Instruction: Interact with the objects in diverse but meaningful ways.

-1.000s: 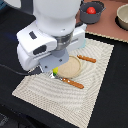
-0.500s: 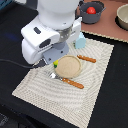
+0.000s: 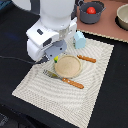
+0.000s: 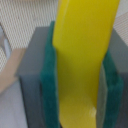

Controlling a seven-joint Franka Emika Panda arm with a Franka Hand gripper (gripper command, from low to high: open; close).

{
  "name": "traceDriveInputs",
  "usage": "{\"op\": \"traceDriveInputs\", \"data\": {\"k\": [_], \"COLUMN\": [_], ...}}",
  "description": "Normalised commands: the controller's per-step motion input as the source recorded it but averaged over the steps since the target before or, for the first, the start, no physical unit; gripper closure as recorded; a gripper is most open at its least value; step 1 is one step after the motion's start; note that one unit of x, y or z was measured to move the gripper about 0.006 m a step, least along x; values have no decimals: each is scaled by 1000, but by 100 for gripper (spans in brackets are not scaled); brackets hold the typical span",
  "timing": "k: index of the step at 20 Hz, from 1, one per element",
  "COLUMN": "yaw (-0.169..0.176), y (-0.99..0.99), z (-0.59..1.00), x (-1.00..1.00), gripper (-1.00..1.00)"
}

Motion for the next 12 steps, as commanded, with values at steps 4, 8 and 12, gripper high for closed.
{"op": "traceDriveInputs", "data": {"k": [4,8,12], "yaw": [9,3,0], "y": [567,635,597], "z": [-171,-137,-41], "x": [-953,-734,-316], "gripper": [100,100,100]}}
